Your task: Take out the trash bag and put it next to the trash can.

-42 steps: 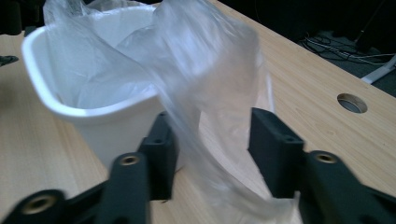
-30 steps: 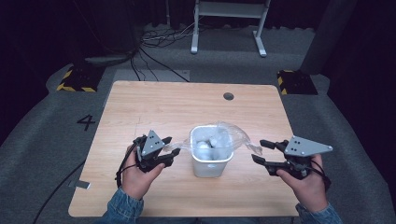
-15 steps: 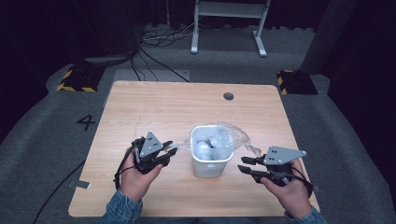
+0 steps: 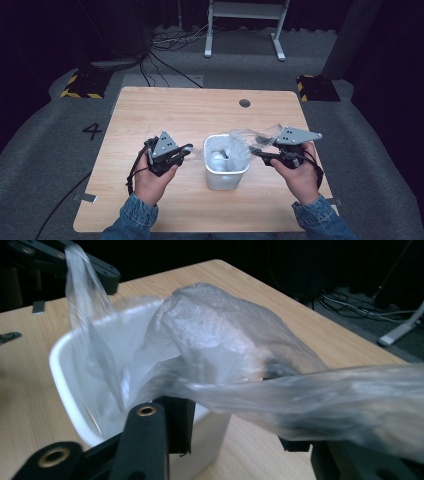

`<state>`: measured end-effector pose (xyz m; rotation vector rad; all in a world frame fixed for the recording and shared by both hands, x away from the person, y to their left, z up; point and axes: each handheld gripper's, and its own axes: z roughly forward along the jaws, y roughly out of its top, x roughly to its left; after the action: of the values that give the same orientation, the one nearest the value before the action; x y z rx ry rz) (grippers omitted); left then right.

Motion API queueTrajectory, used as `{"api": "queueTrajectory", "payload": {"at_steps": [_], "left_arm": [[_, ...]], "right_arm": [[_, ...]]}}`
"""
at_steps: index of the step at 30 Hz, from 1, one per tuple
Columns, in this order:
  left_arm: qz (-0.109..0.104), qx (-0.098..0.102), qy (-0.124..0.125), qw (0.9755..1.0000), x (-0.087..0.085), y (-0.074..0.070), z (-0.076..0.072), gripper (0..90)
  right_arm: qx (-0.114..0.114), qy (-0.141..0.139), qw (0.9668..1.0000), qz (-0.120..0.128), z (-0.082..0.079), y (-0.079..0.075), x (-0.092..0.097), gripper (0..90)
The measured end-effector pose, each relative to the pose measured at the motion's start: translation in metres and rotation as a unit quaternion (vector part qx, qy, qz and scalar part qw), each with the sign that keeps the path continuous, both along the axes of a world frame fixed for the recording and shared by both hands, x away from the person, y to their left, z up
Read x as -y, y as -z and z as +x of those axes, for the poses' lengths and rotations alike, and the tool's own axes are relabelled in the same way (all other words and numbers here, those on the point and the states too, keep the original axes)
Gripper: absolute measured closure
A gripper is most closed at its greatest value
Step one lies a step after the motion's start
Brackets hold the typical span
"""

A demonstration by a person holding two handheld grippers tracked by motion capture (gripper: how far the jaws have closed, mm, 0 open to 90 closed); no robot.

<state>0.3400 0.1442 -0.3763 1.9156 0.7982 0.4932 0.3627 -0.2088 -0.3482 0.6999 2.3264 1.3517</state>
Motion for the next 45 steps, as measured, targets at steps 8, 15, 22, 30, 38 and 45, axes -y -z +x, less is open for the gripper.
{"api": "queueTrajectory", "payload": {"at_steps": [8,15,22,30,38,45], "left_arm": [[-0.002,0.005,0.005,1.0000,0.005,-0.008,0.003,88.6],[-0.005,0.009,0.008,0.9999,0.008,-0.012,0.004,88.6],[-0.009,0.012,0.010,0.9998,0.011,-0.015,0.004,88.6],[-0.015,0.022,0.016,0.9995,0.016,-0.021,0.002,88.7],[-0.033,0.036,0.036,0.9982,0.022,-0.026,-0.002,88.7],[-0.032,0.051,0.052,0.9968,0.031,-0.031,-0.006,88.6]], "right_arm": [[-0.002,-0.039,0.9992,0.009,0.007,-0.009,-0.032,44.3],[-0.023,-0.085,0.9961,0.007,0.010,-0.006,-0.066,34.8],[-0.041,-0.116,0.9923,-0.016,0.013,0.001,-0.098,27.6],[-0.050,-0.131,0.9896,-0.029,0.014,0.005,-0.122,26.3],[-0.079,-0.132,0.9876,-0.035,0.017,0.010,-0.129,35.7],[-0.116,-0.137,0.9837,-0.004,0.018,0.013,-0.128,65.6]]}}
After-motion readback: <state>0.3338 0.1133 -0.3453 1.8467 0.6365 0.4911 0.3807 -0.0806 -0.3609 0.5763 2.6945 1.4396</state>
